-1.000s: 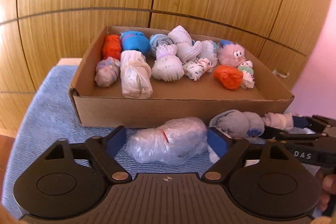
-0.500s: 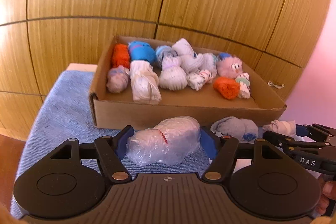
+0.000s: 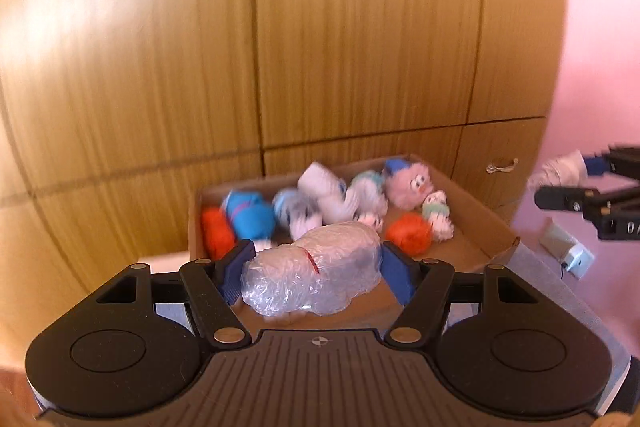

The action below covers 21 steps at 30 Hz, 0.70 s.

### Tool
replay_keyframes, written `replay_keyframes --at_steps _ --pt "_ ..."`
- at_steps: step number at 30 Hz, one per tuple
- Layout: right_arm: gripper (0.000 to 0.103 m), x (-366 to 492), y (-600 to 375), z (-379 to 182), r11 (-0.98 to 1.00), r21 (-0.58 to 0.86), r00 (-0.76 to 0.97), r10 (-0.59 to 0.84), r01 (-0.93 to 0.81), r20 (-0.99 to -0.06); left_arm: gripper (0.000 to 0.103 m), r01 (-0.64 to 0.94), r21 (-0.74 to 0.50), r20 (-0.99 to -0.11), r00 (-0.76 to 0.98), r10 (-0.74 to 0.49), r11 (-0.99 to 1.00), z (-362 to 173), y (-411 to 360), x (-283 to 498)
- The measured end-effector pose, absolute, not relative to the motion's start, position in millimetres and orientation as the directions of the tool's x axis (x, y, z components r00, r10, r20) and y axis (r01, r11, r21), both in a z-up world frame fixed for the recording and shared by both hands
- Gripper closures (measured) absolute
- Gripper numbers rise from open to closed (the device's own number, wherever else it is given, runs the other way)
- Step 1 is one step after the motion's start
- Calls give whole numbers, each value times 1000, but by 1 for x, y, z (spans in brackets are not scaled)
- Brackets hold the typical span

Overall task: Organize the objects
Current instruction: 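Grasp the clear plastic-wrapped bundle with the left tool while the right tool grasps the pink banded bundle, then carry both bundles into the box, lay them among the others, open both tools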

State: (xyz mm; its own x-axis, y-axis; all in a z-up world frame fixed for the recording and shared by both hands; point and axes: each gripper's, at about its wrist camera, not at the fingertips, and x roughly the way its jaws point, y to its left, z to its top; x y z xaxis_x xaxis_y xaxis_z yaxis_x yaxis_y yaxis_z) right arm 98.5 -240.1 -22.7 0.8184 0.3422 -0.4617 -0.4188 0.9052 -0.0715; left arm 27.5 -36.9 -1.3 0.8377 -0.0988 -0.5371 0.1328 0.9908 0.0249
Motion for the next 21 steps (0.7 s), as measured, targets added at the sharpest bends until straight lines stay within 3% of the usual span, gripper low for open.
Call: replay_keyframes --at_steps 8,13,21 --pt "45 130 -224 -8 841 -44 734 443 -539 -515 30 235 11 -603 777 -181 972 7 -49 70" --pt "45 155 -203 -29 796 -21 658 484 -604 -577 30 255 -54 -669 708 -225 965 -16 -54 95" --pt "45 186 -180 -70 754 12 553 493 -657 -672 30 269 -54 -739 636 -219 962 -61 -46 120"
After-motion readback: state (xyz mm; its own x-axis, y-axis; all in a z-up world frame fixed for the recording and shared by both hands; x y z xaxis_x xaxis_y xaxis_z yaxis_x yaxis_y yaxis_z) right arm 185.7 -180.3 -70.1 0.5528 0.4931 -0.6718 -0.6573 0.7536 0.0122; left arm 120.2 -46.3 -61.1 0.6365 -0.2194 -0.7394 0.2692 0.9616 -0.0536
